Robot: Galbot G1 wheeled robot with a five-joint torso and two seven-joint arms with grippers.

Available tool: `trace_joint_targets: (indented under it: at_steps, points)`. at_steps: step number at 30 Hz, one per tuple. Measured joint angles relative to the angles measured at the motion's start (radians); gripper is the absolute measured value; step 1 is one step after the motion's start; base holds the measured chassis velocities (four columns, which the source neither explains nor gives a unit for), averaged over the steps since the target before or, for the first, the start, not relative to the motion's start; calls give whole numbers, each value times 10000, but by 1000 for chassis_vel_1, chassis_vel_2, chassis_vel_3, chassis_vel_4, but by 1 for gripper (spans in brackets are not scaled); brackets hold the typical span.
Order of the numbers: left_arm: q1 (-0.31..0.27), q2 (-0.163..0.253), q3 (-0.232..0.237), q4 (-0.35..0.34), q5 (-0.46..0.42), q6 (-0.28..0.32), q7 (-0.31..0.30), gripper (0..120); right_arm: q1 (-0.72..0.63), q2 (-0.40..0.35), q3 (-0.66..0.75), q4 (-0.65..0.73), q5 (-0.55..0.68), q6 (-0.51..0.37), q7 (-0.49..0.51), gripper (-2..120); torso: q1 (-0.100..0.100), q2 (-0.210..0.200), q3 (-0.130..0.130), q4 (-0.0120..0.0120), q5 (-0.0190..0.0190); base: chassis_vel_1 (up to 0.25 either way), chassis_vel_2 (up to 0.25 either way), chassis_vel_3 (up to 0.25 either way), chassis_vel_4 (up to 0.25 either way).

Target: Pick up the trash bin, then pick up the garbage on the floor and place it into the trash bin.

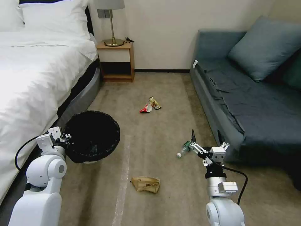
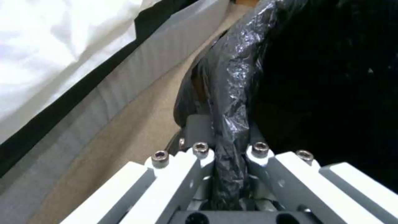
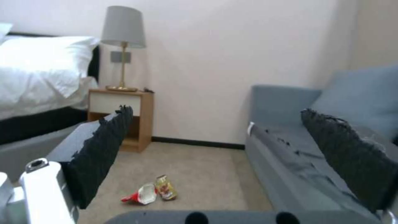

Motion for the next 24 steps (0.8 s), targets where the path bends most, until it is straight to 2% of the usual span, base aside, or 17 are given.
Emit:
trace_joint_targets:
  at_steps: [3, 5, 6, 8, 9, 10, 12, 14, 15, 17, 20, 21, 24]
  points:
    - [6, -17, -12, -22, -9, -1, -5, 3, 148, -264, -37, -202, -57, -21, -172, 100, -1, 1, -2, 1, 0, -18, 21, -3, -10]
    - [45, -16, -18, -71, -22, -1, 2, 3, 414, -794, -183, -632, 73, -155, -823, 100, -1, 1, -3, 2, 1, 0, 0, 0, 0]
    - [45, -16, -18, -71, -22, -1, 2, 3, 414, -794, -183, -632, 73, -155, -823, 100, -1, 1, -3, 2, 1, 0, 0, 0, 0]
    - [81, -2, -12, -117, -25, -2, 19, 3, 673, -1307, -468, -1061, 400, -303, -1432, 100, -2, 1, -3, 2, 0, 0, 0, 0, 0]
    - [100, 2, 9, -138, -30, -1, 40, 3, 1009, -1885, -988, -1588, 746, -437, -1931, 100, -2, 1, -3, 1, 2, 0, 0, 0, 0]
    - [100, 2, 9, -138, -30, -1, 40, 3, 1009, -1885, -988, -1588, 746, -437, -1931, 100, -2, 1, -3, 1, 2, 0, 0, 0, 0]
    - [111, -23, 20, -142, -21, -2, 46, 3, 1462, -2522, -1654, -2202, 1063, -541, -2375, 100, -1, 1, -2, 1, 2, 0, 0, 0, 0]
    - [173, -106, 17, -142, 45, -2, 50, 3, 2526, -3740, -3105, -3576, 1657, -575, -3088, 100, -1, 1, -2, 3, 4, 0, 0, 0, 0]
    - [173, -106, 17, -142, 45, -2, 50, 3, 2526, -3740, -3105, -3576, 1657, -575, -3088, 100, -1, 1, -2, 3, 4, 0, 0, 0, 0]
    - [226, -143, -5, -143, 110, -2, 47, 3, 3460, -4520, -4183, -4741, 1916, -400, -3603, 100, -1, 1, -2, 4, 0, 0, 0, 0, 0]
    - [306, -189, -47, -145, 216, -2, 48, 3, 4572, -5170, -5762, -6217, 2082, -51, -3974, 100, -1, 0, -1, 2, 2, 0, 0, 0, 0]
    - [306, -189, -47, -145, 216, -2, 48, 3, 4572, -5170, -5762, -6217, 2082, -51, -3974, 100, -1, 0, -1, 2, 2, 0, 0, 0, 0]
    - [410, -295, -67, -168, 331, -2, 49, 3, 5476, -5452, -7393, -7414, 2436, 151, -4022, 100, -1, 1, -1, 2, 2, 0, 0, 0, 0]
